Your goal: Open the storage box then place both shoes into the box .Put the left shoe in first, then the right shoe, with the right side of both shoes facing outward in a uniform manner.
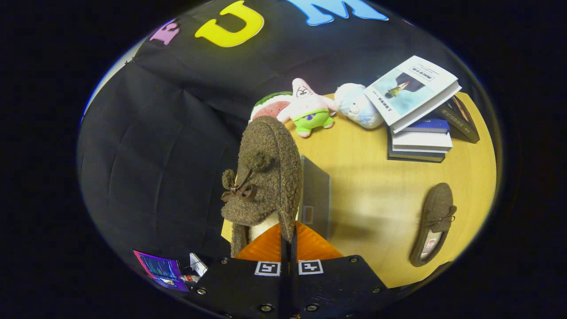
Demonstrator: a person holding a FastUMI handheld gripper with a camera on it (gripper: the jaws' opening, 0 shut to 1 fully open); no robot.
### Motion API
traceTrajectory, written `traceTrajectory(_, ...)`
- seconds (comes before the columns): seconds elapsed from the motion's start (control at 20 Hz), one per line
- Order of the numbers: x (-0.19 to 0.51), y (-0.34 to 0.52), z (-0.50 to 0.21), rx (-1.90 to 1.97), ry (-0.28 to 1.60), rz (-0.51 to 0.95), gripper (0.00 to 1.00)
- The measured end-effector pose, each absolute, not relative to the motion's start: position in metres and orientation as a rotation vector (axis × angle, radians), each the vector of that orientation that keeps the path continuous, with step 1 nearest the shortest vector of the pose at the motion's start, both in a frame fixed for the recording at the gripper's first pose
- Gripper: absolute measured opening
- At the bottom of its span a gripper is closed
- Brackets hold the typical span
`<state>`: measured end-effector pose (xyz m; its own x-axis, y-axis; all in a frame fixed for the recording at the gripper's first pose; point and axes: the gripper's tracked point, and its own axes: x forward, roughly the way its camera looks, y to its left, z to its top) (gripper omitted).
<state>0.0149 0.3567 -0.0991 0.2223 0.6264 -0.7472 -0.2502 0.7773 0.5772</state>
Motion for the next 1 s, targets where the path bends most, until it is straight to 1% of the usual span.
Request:
traceTrajectory(0.25,0.001,0.426,-0.138,0.318,1.274,0.609,0.01)
traceTrajectory(0.4,-0.007,0.452,-0.183,0.252,1.335,0.551,0.01)
traceTrajectory(0.5,-0.009,0.462,-0.213,0.23,1.379,0.497,0.01)
traceTrajectory(0.7,-0.011,0.476,-0.255,0.161,1.434,0.441,0.01)
traceTrajectory(1.0,-0.013,0.483,-0.285,0.055,1.453,0.423,0.01)
